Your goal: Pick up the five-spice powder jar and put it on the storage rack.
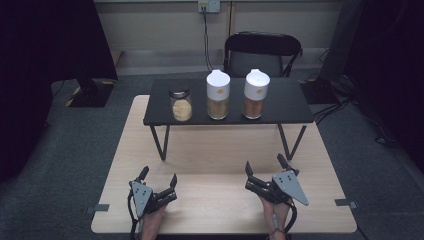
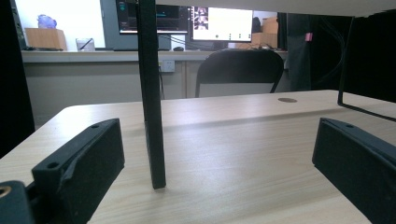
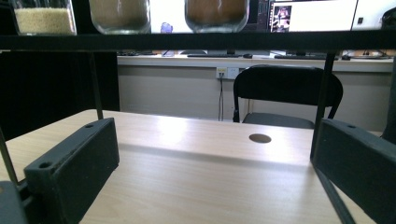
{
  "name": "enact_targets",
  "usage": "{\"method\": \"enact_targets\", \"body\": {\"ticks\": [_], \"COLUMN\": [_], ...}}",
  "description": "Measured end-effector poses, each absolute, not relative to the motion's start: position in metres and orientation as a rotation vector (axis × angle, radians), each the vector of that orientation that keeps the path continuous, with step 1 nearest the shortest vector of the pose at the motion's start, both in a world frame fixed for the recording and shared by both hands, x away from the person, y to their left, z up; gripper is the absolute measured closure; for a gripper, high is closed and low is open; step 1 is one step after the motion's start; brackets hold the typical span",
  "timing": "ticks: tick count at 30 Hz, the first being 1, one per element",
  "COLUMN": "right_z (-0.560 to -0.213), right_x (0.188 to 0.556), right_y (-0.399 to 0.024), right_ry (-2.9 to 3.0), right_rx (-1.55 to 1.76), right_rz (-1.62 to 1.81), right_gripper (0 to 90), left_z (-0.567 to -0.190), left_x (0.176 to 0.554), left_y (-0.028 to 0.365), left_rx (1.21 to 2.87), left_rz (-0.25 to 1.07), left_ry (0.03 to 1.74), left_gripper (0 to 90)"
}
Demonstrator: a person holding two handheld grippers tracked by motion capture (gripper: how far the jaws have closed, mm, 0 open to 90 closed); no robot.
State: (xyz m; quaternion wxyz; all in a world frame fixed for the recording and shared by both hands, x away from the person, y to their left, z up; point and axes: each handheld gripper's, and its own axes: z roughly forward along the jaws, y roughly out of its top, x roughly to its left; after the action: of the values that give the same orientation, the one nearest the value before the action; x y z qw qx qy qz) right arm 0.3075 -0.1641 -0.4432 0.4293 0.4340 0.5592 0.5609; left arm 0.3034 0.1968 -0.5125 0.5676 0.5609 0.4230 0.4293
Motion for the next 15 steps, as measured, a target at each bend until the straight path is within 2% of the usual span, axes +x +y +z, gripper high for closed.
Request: {"method": "enact_targets", "body": {"ticks": [15], "right_z": [-0.471], "right_x": [0.306], "right_y": [-0.159], "right_ry": [1.414], "right_rx": [1.099], "right_rz": [1.369], "right_gripper": [0.0], "left_z": [-0.512], "left_x": [0.303], "left_y": [0.197], "left_rx": [1.319], "left_rz": [1.009], "left_ry": [0.993], "left_gripper": [1.6]}}
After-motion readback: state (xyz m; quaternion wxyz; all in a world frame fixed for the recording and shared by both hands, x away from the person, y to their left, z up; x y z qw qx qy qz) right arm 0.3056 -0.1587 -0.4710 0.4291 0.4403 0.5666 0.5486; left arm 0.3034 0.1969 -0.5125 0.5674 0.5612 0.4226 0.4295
